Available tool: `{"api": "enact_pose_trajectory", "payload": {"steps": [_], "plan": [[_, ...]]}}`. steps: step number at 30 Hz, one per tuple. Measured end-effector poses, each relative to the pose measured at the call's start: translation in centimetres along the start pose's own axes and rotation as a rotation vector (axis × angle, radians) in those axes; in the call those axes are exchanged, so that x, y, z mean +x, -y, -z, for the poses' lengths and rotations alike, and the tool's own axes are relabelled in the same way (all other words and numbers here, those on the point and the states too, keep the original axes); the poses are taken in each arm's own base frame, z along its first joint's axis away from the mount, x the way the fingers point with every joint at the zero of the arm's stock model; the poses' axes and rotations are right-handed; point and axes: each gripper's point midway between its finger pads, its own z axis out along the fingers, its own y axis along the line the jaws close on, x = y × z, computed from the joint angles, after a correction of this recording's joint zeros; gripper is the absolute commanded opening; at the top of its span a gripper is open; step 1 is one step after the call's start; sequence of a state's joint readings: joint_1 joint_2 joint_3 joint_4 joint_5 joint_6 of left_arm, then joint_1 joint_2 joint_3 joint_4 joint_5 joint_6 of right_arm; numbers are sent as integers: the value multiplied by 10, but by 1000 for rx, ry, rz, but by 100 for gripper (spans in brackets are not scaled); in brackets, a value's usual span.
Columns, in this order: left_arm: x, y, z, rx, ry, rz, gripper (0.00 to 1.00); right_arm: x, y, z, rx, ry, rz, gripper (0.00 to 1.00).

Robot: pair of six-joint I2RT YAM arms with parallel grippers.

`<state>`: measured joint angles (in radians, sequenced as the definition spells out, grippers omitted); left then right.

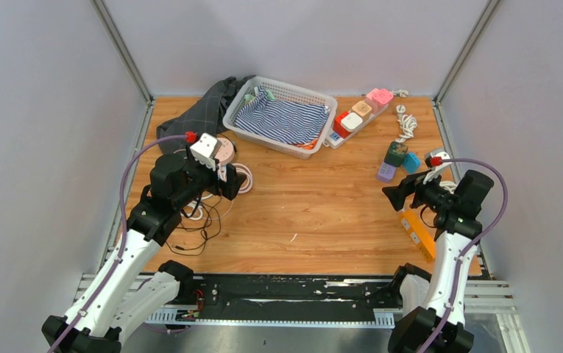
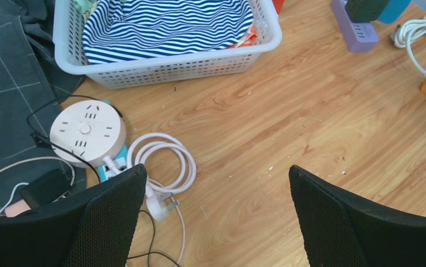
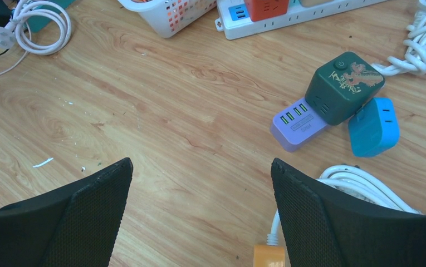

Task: Pull the plug off the socket
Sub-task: Move the socket to the corner of the board.

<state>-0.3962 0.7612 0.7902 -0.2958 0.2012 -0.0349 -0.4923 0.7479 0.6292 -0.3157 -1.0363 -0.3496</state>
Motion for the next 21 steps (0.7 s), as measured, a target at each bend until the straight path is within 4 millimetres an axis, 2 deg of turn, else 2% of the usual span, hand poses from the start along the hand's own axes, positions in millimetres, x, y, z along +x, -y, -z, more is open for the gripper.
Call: {"api": "enact_pose_trajectory", "payload": {"steps": [5,10,14,21], "plan": [[0,0,0,1,0,0,100,7,0,-5,-9,-39,-10,94],[0,1,0,5,0,1,100,4,-3,-14,-36,-84,13,94],[-1,3,1,15,2,1,100,2,4,-25,-42,-152,48,94],[-1,3,1,16,4,1,100,24,23,-43,-9,-305,52,94]]}}
